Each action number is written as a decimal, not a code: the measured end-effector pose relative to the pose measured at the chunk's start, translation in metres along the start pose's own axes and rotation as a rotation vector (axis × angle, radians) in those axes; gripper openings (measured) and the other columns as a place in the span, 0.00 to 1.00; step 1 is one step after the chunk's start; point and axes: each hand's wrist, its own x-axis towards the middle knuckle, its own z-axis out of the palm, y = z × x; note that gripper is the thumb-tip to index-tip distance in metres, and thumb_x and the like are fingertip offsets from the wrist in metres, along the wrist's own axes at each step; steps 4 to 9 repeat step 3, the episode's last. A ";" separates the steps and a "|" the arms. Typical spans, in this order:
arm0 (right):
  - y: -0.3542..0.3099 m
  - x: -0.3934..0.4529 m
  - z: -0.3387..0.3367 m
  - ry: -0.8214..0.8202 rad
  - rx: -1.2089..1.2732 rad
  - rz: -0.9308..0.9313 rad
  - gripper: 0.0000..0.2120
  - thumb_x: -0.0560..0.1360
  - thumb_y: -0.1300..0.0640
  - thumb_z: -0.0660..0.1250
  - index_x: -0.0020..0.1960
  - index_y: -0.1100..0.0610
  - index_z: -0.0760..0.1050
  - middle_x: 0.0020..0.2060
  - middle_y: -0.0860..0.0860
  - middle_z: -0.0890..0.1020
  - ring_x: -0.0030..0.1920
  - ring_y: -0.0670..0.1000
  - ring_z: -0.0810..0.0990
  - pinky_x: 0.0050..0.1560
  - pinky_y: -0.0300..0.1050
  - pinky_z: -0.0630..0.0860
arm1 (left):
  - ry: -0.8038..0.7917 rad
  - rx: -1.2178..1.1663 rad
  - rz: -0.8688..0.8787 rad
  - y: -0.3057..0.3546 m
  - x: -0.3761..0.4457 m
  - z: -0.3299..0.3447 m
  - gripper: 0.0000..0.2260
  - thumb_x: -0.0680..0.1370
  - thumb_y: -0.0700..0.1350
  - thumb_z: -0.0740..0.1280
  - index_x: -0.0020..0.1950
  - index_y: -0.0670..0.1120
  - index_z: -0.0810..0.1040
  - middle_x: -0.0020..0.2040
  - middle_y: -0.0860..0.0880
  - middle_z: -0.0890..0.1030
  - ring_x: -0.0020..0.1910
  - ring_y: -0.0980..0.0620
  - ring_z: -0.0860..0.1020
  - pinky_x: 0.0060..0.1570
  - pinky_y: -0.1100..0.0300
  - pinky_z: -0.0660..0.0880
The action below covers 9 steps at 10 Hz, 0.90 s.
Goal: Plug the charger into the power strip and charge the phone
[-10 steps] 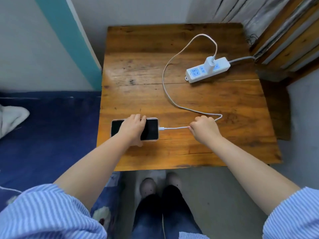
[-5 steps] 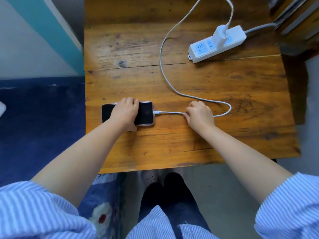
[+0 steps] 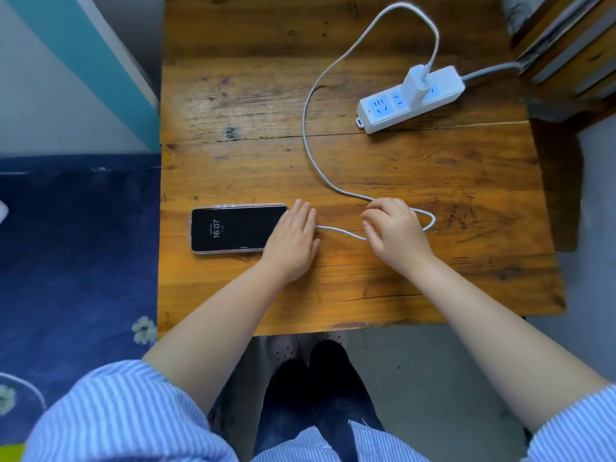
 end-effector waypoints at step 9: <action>-0.004 -0.006 -0.097 0.465 0.655 0.109 0.08 0.73 0.62 0.62 0.49 0.57 0.78 0.42 0.52 0.81 0.44 0.47 0.78 0.47 0.31 0.74 | 0.029 -0.018 -0.087 0.024 0.014 0.027 0.28 0.80 0.52 0.50 0.74 0.39 0.44 0.77 0.41 0.46 0.76 0.46 0.43 0.73 0.53 0.40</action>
